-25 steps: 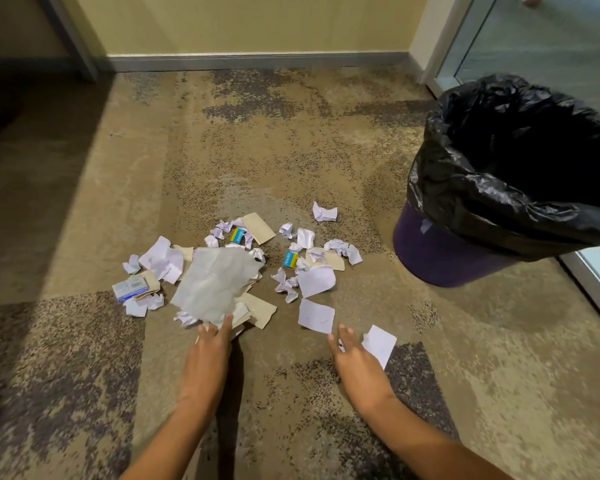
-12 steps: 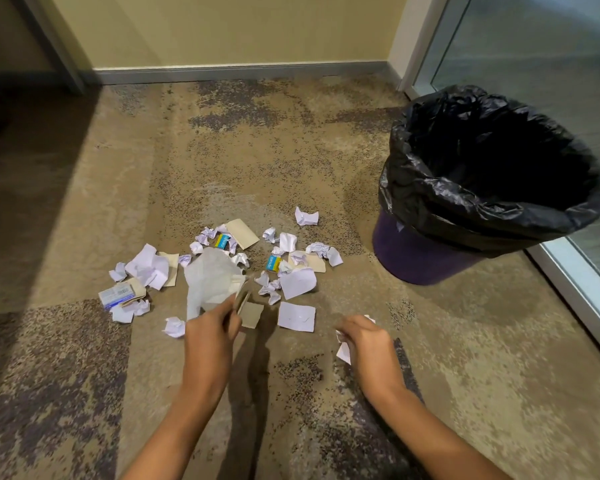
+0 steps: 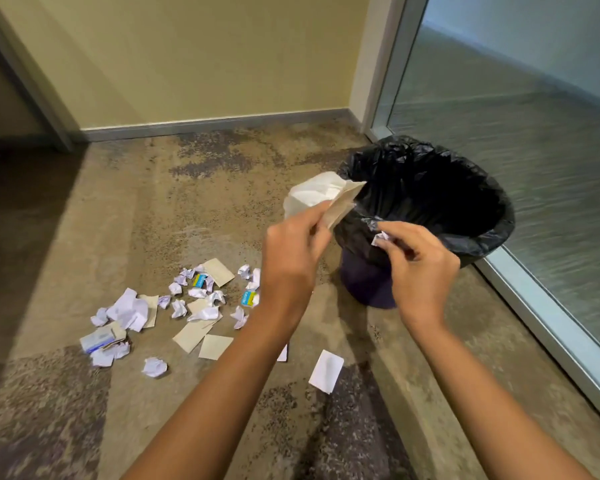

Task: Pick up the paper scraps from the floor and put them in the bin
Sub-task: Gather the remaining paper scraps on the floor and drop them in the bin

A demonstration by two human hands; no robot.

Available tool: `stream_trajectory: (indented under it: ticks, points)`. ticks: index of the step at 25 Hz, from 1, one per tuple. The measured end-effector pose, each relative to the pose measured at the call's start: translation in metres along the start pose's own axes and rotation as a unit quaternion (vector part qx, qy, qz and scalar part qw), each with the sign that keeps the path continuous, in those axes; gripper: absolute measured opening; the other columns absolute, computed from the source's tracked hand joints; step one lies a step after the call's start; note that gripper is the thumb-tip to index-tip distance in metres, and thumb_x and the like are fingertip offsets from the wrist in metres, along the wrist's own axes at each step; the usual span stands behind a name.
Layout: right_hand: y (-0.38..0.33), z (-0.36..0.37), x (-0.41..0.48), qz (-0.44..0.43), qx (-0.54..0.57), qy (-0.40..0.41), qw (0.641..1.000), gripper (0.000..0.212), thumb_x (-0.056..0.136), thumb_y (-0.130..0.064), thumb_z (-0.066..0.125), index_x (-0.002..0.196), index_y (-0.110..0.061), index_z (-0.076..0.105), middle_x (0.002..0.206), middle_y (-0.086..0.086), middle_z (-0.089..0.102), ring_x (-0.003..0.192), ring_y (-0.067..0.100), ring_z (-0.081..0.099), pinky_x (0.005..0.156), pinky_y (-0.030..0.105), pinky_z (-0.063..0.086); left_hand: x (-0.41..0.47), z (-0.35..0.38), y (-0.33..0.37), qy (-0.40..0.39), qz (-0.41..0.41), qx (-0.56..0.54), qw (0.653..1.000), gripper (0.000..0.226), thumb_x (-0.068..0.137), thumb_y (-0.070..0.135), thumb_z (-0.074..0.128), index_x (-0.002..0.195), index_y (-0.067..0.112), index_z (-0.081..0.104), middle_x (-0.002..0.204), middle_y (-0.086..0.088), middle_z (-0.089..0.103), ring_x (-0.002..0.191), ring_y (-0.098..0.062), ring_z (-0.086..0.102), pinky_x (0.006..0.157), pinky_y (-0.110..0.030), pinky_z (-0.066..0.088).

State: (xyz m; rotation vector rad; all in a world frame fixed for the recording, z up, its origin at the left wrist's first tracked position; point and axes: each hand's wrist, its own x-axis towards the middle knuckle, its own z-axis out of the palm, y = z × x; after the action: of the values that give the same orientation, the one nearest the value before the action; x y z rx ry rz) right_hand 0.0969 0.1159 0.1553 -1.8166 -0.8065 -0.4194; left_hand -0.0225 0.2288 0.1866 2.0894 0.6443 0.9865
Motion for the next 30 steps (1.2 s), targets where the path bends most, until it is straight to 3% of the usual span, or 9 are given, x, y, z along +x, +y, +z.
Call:
stream_trajectory:
  ticks: [2,5,10,12,15,18,20,24,30]
  points:
    - [0.003,-0.01,0.027,0.021,0.009,0.025,0.999,0.018,0.074,-0.001,0.073,0.091,-0.008,0.076,0.088,0.0,0.071,0.076,-0.008,0.061,0.074,0.005,0.043,0.026,0.016,0.021,-0.026,0.035,0.003,0.999,0.024,0.092,0.019,0.054,0.11,0.027,0.068,0.062,0.005,0.056,0.059,0.003,0.053,0.06,-0.024,0.047]
    - [0.011,-0.017,0.064,0.086,-0.03,0.05,0.995,0.02,0.074,-0.005,0.074,0.093,-0.011,0.075,0.078,0.0,0.066,0.061,-0.003,0.054,0.065,0.003,0.036,0.06,0.047,0.047,-0.047,0.113,0.046,0.991,0.022,0.094,0.029,0.048,0.107,0.028,0.066,0.084,-0.002,0.071,0.08,-0.023,0.066,0.071,-0.041,0.05]
    - [0.037,-0.019,0.097,0.171,-0.188,-0.053,0.966,0.012,0.083,-0.01,0.066,0.074,-0.006,0.059,0.07,0.007,0.052,0.069,0.022,0.045,0.062,0.027,0.027,0.085,0.102,0.05,-0.139,0.107,0.142,0.974,0.031,0.093,0.015,0.047,0.116,0.028,0.064,0.108,-0.003,0.065,0.099,-0.029,0.061,0.082,-0.048,0.047]
    - [0.044,-0.022,0.098,0.172,-0.193,-0.107,0.96,0.004,0.084,-0.009,0.065,0.085,-0.006,0.063,0.078,0.011,0.059,0.077,0.027,0.051,0.063,0.024,0.026,0.083,0.113,0.043,-0.169,0.08,0.066,0.98,0.033,0.094,0.015,0.05,0.124,0.025,0.06,0.117,-0.008,0.06,0.107,-0.031,0.058,0.087,-0.048,0.048]
    - [0.052,-0.029,0.094,0.165,-0.194,-0.147,0.956,0.028,0.084,-0.009,0.067,0.112,-0.009,0.065,0.11,0.012,0.066,0.106,0.027,0.059,0.085,0.026,0.04,0.074,0.115,0.043,-0.228,0.015,-0.017,0.973,0.051,0.098,0.017,0.047,0.146,0.017,0.033,0.14,-0.021,0.044,0.128,-0.037,0.043,0.101,-0.042,0.04]
    - [0.051,-0.032,0.09,0.157,-0.187,-0.117,0.962,0.029,0.085,-0.005,0.065,0.113,-0.013,0.065,0.115,0.012,0.064,0.111,0.024,0.059,0.094,0.029,0.042,0.064,0.106,0.048,-0.232,-0.056,-0.038,0.97,0.057,0.1,0.02,0.042,0.15,0.024,0.017,0.114,-0.024,0.058,0.094,-0.032,0.059,0.077,-0.043,0.044]
    - [0.042,-0.036,0.082,0.147,-0.164,-0.078,0.972,0.026,0.086,-0.001,0.061,0.108,-0.013,0.068,0.109,0.011,0.064,0.103,0.022,0.062,0.089,0.024,0.043,0.056,0.092,0.05,-0.183,-0.071,-0.047,0.98,0.05,0.101,0.018,0.04,0.148,0.024,0.026,0.09,-0.013,0.058,0.069,-0.017,0.053,0.066,-0.031,0.037]
    - [0.019,-0.051,0.055,0.09,-0.126,-0.049,0.987,0.022,0.084,0.003,0.059,0.095,-0.012,0.072,0.092,0.006,0.065,0.082,0.015,0.06,0.077,0.012,0.036,0.028,0.06,0.042,-0.057,-0.06,-0.047,0.995,0.028,0.098,0.011,0.042,0.115,0.014,0.065,0.098,-0.008,0.07,0.089,-0.018,0.065,0.08,-0.034,0.053]
    - [-0.024,-0.072,0.002,0.04,-0.076,-0.04,0.996,0.021,0.078,0.008,0.062,0.086,-0.009,0.072,0.086,0.005,0.068,0.077,0.01,0.056,0.073,0.01,0.033,-0.041,-0.003,0.038,-0.051,-0.082,-0.016,0.995,0.018,0.095,0.017,0.053,0.091,0.019,0.07,0.09,0.005,0.071,0.084,-0.01,0.066,0.078,-0.035,0.054]
